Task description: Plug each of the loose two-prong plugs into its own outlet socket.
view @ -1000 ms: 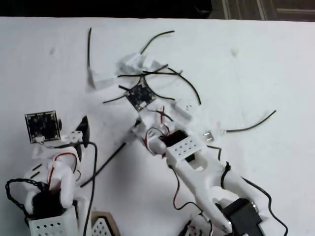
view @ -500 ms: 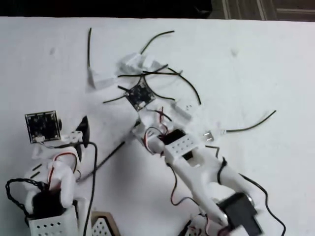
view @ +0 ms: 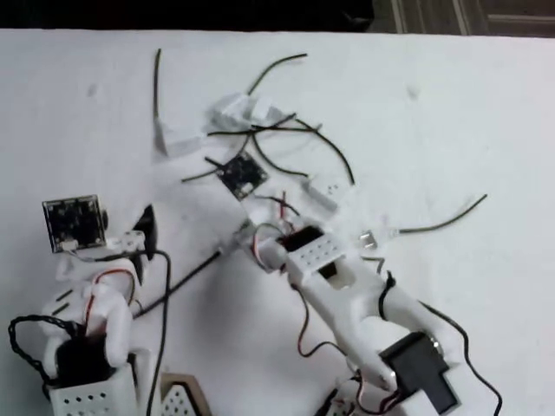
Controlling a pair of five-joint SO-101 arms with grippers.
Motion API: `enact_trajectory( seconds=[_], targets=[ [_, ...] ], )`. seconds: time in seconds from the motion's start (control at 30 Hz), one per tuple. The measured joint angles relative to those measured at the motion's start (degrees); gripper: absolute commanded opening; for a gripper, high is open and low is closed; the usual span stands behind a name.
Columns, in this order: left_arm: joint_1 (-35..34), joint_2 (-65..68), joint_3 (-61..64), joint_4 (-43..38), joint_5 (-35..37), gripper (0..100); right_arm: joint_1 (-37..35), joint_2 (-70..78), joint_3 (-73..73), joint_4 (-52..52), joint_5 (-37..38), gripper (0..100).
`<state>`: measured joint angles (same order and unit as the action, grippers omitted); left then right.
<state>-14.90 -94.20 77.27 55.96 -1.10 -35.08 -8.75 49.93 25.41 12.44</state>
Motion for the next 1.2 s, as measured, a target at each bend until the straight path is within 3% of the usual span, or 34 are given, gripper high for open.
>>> enact_trajectory(
  seconds=[0.23,0.4,0.5,0.73,0.93,1.03,1.2],
  targets=[
    [0.0,0.0,0.0,0.0,0.0,25,-0.3,4.7,-2.8,0.7,0.6,2.7],
    [0.0,0.0,0.0,0.0,0.0,30,-0.5,2.3,-2.9,2.4,0.6,16.3],
    [0.8,0.0,0.0,0.3,0.0,32,-0.8,-2.1,-2.5,7.6,0.8,19.0],
    [6.3,0.0,-0.2,3.2,-6.4,32,-0.9,-20.4,-2.5,22.9,0.8,17.9],
    [9.2,-0.1,-4.4,8.8,-11.2,32,-0.8,-38.5,-2.5,39.1,0.8,1.7],
    [10.5,0.4,-8.1,11.3,-11.7,32,-0.4,-43.3,-2.5,44.8,0.8,2.3],
    [12.3,13.1,-16.5,16.0,-15.5,32,2.8,-45.2,-0.4,47.8,-1.2,1.8]
  ],
)
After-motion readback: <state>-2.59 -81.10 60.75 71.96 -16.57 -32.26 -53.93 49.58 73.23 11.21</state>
